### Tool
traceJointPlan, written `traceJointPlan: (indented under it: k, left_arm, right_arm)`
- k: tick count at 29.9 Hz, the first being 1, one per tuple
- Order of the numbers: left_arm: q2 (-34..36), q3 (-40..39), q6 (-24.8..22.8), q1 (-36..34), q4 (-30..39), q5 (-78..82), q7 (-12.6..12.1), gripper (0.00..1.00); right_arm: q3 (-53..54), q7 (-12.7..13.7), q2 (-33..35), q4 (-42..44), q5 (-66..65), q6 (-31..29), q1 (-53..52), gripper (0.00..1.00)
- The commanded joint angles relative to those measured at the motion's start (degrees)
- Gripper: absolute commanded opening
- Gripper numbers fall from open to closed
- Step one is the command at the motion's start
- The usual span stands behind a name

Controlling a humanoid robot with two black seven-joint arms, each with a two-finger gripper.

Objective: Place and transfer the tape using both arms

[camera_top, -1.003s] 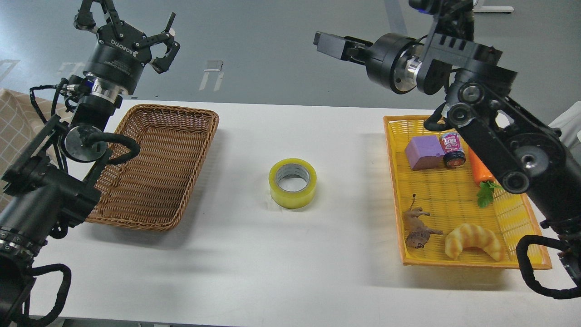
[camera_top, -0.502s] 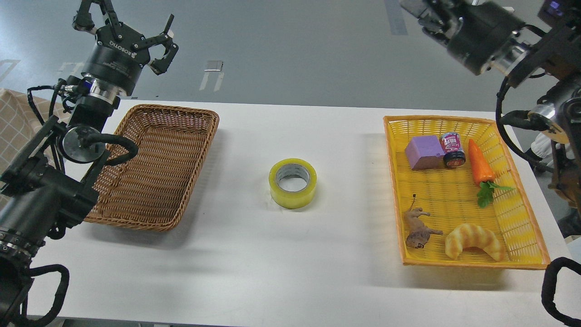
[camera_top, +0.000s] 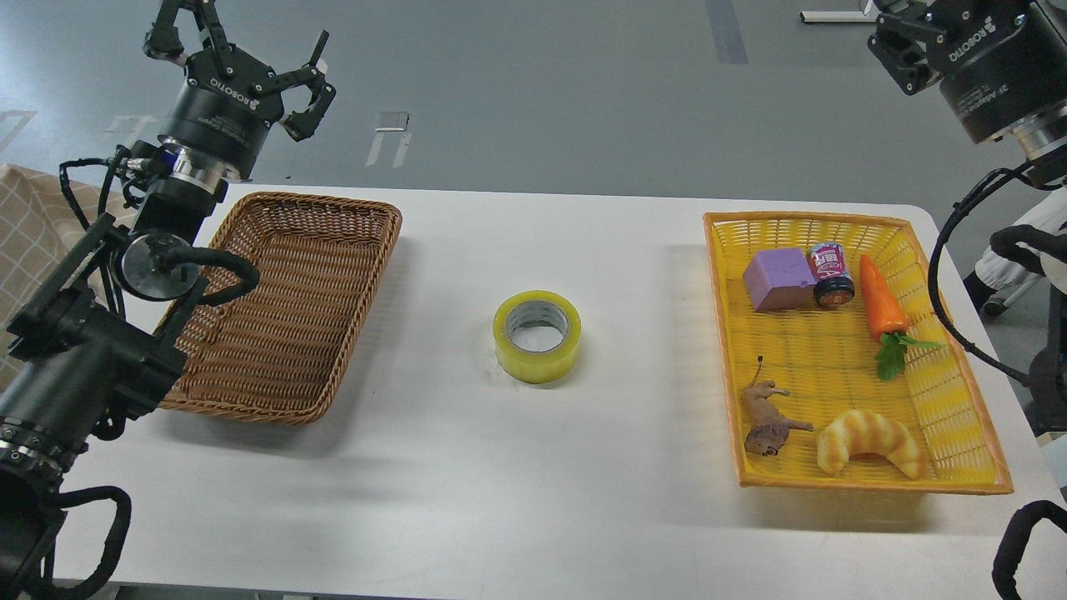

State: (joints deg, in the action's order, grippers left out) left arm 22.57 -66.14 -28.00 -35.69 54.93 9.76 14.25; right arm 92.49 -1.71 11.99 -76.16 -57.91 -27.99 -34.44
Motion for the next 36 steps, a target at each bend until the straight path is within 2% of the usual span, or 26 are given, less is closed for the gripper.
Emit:
traceJointPlan:
  k: [1,17,23,36]
  left_arm:
    - [-0.1,0.0,0.0,0.0,0.1,0.0,0.0,0.98]
    - [-0.4,0.5,0.0,-0.1,0.1,0.1,-0.4,0.98]
    - [-0.5,0.5,0.0,-0.1,0.1,0.2,-0.4,0.98]
    - [-0.3,1.4,0.0,0.0,0.0,0.3,-0.4,0.98]
  right_arm:
    - [0.2,0.1,-1.0,3.5,2.4,0.0,-0.4,1.00]
    - [0.3,0.2,-4.5,10.0,22.3,0.0,0.4,1.00]
    - [0.3,0.2,-6.7,10.2,23.6,0.0,1.5,1.00]
    - [0.3,0.2,-7.1,10.1,23.6,0.0,2.0,1.00]
